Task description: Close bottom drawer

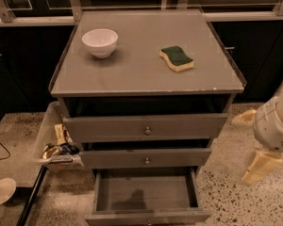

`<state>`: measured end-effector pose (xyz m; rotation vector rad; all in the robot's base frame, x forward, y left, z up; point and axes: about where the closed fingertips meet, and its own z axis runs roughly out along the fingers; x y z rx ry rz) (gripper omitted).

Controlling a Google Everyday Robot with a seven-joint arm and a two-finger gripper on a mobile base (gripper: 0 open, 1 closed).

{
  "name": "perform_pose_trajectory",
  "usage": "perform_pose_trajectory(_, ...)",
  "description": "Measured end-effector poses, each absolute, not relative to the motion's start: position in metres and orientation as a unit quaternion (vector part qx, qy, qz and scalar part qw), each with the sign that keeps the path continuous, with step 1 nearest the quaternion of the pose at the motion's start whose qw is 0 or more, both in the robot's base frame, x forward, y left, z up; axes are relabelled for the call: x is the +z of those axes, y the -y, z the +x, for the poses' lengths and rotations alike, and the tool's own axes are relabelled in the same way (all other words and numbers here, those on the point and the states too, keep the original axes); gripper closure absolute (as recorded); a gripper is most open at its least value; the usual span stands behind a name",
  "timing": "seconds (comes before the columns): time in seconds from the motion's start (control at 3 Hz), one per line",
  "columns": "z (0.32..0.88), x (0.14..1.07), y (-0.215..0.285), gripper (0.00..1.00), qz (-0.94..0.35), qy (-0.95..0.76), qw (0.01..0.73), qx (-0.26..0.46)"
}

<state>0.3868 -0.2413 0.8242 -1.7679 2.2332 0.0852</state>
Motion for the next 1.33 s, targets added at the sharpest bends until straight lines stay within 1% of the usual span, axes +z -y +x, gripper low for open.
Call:
perform_pose_trajectory(0.33,0.372,0.757,0.245,0.42,-0.628,-0.761,0.151,0.061)
perform_pose_trajectory(1.0,0.371,0.749,0.246,0.89,-0.635,-0.755,0.152,0.061)
perform_pose_trajectory(1.33,0.367,0.726,0.246,1.0,-0.627,-0.757,0.164,0.082)
